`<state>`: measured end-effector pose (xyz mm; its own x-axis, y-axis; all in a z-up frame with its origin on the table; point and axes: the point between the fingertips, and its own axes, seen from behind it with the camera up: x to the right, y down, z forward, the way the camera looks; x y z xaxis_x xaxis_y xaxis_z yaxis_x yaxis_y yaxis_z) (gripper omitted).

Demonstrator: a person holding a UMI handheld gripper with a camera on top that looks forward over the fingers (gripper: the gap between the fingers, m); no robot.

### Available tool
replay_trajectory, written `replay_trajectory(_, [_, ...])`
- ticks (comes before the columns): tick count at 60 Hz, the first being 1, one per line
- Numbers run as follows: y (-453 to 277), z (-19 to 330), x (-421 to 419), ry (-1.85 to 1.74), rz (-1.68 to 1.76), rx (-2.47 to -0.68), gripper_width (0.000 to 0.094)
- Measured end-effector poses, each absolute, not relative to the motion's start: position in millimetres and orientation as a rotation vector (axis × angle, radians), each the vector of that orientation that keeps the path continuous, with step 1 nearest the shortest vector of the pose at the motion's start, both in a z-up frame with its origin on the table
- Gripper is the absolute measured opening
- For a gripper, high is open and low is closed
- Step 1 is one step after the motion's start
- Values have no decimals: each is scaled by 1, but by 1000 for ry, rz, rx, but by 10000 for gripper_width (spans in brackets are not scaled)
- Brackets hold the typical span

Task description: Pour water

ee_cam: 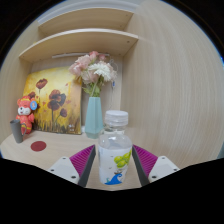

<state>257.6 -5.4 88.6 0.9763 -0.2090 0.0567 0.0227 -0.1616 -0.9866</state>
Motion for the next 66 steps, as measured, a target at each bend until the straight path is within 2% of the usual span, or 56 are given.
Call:
replay_trajectory(8, [3,84,259,142,-193,-1708,565])
replay_trajectory(12, [4,85,258,144,-193,-1698,542])
replay_trajectory(25, [7,84,257,136,-215,-1701,382])
replay_trajectory(36, [11,85,259,108,-265,-1729,380])
replay_trajectory(42, [20,101,247,31,-350,-1717,381])
replay_trajectory(55, [69,181,151,-398,-694,-1570,380])
replay_trajectory(60, [88,209,96,-612,-851,-1447,381])
replay_trajectory(66, [107,227,32,-856,-1021,-1281,380])
